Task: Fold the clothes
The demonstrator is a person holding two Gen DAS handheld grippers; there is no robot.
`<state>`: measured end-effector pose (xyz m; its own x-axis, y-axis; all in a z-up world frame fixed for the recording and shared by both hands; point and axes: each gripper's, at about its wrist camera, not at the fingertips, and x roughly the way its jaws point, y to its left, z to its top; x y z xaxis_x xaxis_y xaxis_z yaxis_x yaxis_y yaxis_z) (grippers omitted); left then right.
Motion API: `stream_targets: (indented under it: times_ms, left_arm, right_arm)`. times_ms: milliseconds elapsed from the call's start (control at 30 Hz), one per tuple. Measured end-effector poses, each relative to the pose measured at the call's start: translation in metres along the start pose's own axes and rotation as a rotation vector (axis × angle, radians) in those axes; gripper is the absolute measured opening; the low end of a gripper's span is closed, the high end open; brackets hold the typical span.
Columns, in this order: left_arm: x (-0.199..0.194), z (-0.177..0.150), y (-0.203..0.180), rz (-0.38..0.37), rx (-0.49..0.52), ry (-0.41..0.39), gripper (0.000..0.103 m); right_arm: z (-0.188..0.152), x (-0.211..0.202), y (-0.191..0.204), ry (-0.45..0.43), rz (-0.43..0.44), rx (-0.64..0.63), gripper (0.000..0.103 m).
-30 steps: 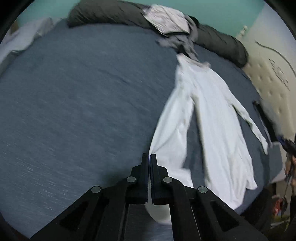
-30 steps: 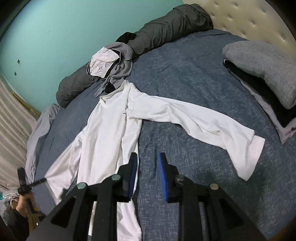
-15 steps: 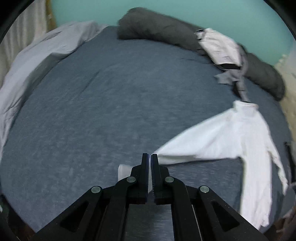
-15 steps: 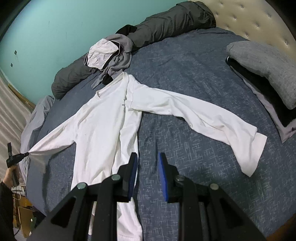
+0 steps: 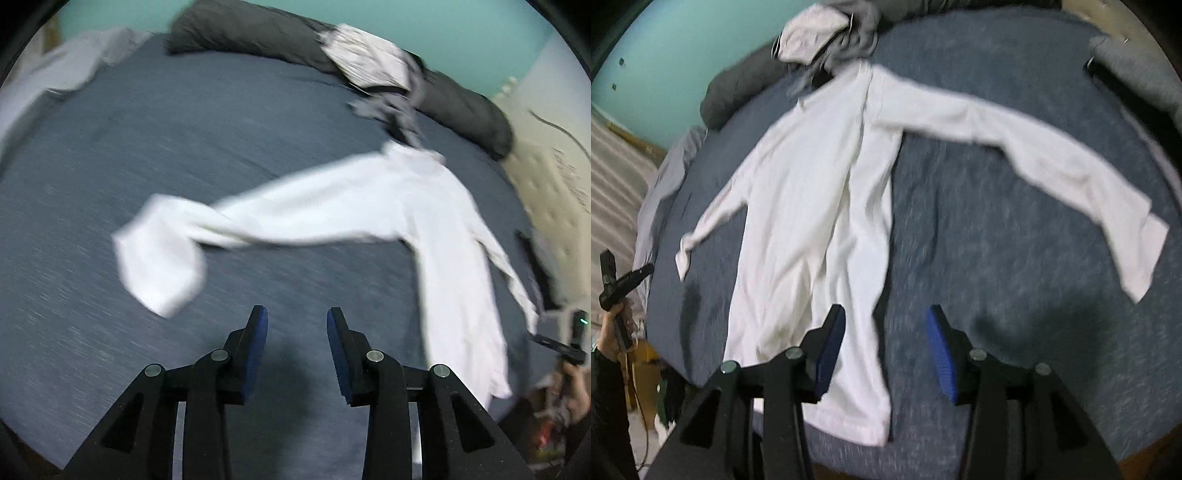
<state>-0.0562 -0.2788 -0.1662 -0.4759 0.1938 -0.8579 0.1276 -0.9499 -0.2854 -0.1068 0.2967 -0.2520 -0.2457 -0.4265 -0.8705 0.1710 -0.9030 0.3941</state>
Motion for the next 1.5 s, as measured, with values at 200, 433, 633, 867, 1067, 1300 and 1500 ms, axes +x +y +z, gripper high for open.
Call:
stream_targets:
  times_ms: [200,433,633,867,1067,1300,1500]
  left_arm:
    - [0.029,-0.051,-0.064,-0.098,0.056,0.093,0.037]
    - [0.066,-0.107,-0.121,-0.162,0.14,0.21,0.038]
    - [0.104,-0.144,-0.146,-0.178,0.146,0.326,0.038]
    - [0.12,-0.158,-0.162,-0.146,0.182,0.359,0.038]
    - [0.121,-0.166,-0.172,-0.141,0.25,0.379,0.002]
    - [0.087,-0.157,-0.169,-0.165,0.264,0.297,0.002]
    - [0.049,-0.146,-0.155,-0.174,0.272,0.226,0.002]
  right_arm:
    - [-0.033,0.037,0.008,0.136,0.013,-0.033,0.046]
    - [-0.056,0.058,-0.001,0.182,0.035,-0.002,0.046]
    - [-0.067,0.06,-0.013,0.185,0.058,0.035,0.046]
    - [-0.076,0.054,-0.007,0.177,0.049,-0.037,0.017]
    - [-0.076,0.038,-0.009,0.137,0.069,-0.049,0.003]
    - [-0.064,-0.013,-0.021,0.029,0.086,-0.055,0.002]
    - [-0.057,-0.057,-0.051,-0.055,0.091,-0.016,0.002]
